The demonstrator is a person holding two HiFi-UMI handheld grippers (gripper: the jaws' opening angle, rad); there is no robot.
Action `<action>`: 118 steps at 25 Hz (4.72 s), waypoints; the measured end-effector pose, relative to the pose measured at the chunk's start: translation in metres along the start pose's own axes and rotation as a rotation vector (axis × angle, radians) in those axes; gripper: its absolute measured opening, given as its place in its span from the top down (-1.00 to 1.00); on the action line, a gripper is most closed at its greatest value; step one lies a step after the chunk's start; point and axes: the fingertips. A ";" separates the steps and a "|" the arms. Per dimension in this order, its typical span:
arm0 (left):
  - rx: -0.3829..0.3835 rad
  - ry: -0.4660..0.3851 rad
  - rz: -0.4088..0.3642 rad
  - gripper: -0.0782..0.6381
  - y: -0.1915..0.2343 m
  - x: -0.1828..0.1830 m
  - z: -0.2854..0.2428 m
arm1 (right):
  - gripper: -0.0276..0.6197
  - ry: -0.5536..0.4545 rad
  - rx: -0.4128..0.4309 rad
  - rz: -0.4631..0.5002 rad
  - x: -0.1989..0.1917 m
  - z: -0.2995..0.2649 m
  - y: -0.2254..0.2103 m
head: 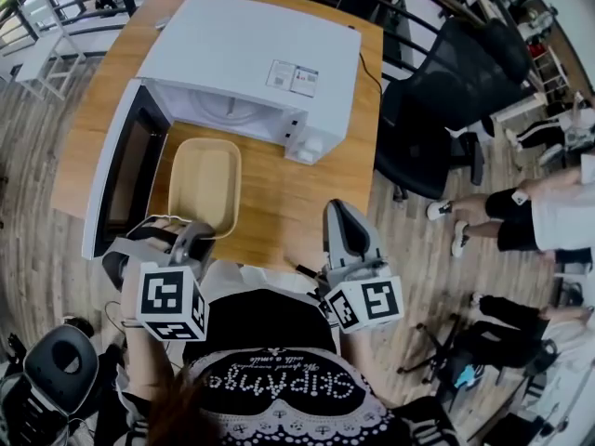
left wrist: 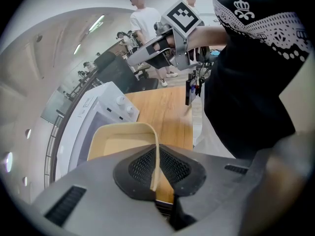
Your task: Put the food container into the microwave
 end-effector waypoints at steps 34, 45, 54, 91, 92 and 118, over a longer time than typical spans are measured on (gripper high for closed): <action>-0.009 -0.072 -0.080 0.66 0.038 -0.018 -0.011 | 0.80 -0.004 -0.101 -0.031 0.010 -0.020 0.007; -0.014 -0.092 -0.072 0.66 0.042 -0.022 -0.020 | 0.80 -0.006 -0.123 -0.032 0.009 -0.017 0.006; -0.030 -0.118 -0.065 0.66 0.073 -0.034 -0.073 | 0.80 -0.014 -0.138 -0.036 0.009 -0.015 0.002; 0.045 -0.065 -0.003 0.66 0.196 -0.079 -0.220 | 0.80 0.015 -0.289 -0.077 0.007 -0.021 -0.046; 0.042 -0.064 -0.002 0.66 0.197 -0.080 -0.222 | 0.80 0.017 -0.291 -0.078 0.007 -0.021 -0.046; 0.074 -0.077 0.024 0.32 0.202 -0.077 -0.231 | 0.80 0.026 -0.315 -0.077 0.004 -0.022 -0.039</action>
Point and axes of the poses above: the fingertips, and each gripper's own axes: z backward along the fingers, y to its left, x out of its top, and after that the axes turned 5 degrees about -z, right-handed
